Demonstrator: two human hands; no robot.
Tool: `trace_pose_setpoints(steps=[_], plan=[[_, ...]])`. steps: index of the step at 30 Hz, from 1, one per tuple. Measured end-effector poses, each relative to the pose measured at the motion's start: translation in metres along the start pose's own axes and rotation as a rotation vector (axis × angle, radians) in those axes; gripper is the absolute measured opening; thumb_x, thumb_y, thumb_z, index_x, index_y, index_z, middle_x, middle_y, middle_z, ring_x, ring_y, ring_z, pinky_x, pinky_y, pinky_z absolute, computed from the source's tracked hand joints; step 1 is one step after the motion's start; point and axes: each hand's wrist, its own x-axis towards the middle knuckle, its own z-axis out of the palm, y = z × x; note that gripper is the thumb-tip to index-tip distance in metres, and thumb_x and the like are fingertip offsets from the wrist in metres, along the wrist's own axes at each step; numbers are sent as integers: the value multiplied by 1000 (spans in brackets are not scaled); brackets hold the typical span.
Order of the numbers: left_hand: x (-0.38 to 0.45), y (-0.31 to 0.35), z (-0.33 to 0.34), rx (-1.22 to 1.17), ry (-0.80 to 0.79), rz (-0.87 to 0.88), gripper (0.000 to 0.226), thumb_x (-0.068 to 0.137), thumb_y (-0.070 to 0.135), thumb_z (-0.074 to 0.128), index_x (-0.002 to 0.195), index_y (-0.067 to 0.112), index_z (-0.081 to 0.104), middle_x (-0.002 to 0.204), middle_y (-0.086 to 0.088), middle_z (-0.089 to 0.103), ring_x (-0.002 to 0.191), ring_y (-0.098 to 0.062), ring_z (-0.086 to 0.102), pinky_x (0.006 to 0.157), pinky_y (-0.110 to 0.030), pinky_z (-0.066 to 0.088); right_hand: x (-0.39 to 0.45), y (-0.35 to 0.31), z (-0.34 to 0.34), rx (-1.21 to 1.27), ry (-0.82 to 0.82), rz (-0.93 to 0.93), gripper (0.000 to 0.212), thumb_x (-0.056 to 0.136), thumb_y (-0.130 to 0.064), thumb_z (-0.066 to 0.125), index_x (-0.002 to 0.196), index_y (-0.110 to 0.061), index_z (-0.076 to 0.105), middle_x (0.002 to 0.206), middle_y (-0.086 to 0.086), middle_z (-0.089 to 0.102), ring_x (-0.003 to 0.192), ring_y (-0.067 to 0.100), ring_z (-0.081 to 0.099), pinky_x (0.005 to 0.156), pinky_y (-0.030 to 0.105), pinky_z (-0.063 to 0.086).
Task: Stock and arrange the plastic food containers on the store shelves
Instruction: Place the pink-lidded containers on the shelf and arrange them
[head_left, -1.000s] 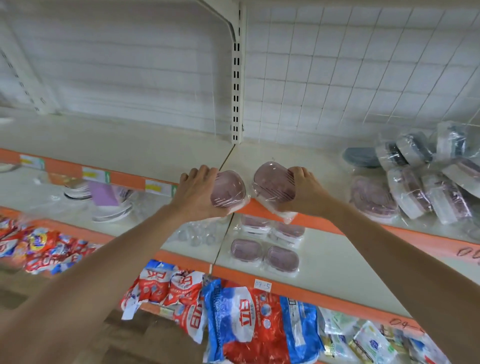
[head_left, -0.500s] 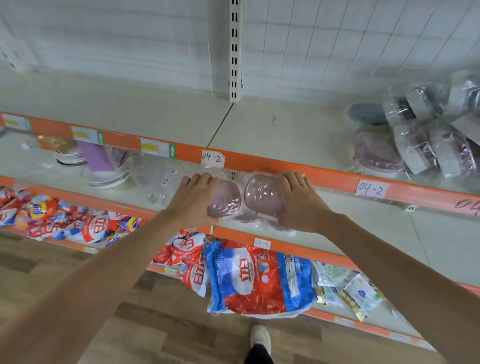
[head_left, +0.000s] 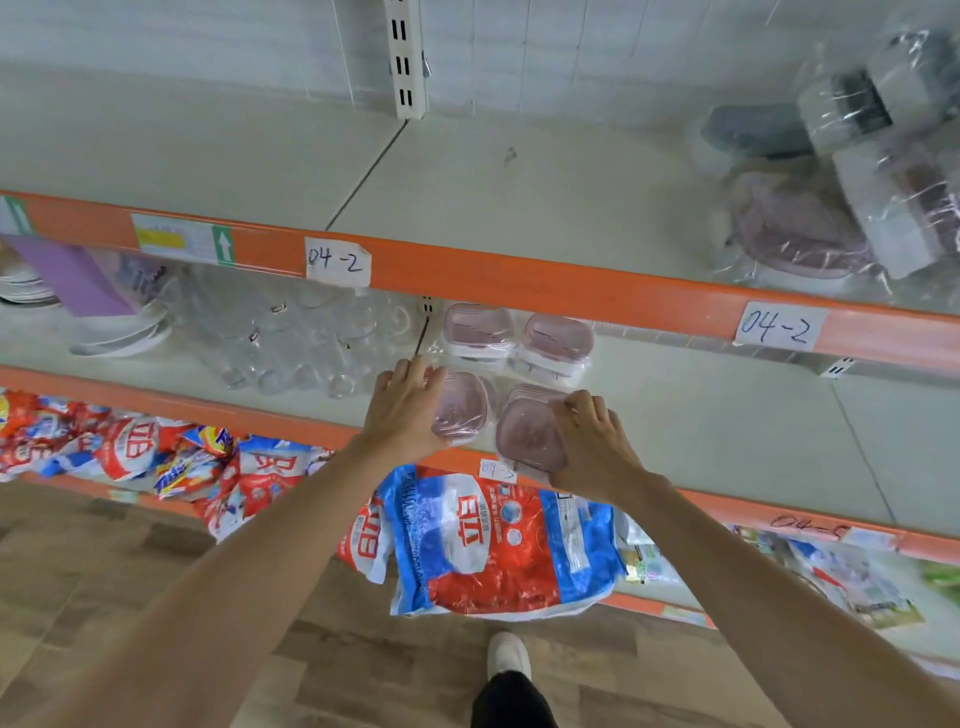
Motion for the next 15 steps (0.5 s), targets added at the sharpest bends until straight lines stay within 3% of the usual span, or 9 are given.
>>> trace_pose_setpoints(steps=[5,10,13,15], plan=[[44,7,39,-76,24,-11,87,73,39,75,144,17,29,141,-4,35,130,-24,33,112,-35,20,41,29,31,-22,60,78,81,75,-34,64,143,-17,24,134,4,31,123,24,30,101,38,26],[79,5,62,-152,11,48,64,79,26,73,135,14,46,141,-4,45,131,-23,39,109,-33,27,80,52,54,103,70,59,69,82,-26,59,144,-26,28,144,4,26,133,24,23,108,35,22],[90,7,71,-257,44,39,23,85,10,62,108,6,66,115,-9,64,112,-27,54,89,-33,42,92,56,65,143,-8,43,59,87,-24,54,142,-29,33,152,4,19,141,20,15,113,33,12],[93,9,74,-272,55,25,13,87,7,59,96,2,67,100,-11,67,100,-28,58,82,-34,44,94,55,71,139,-8,36,56,89,-19,50,142,-26,33,153,2,20,142,18,16,114,34,11]])
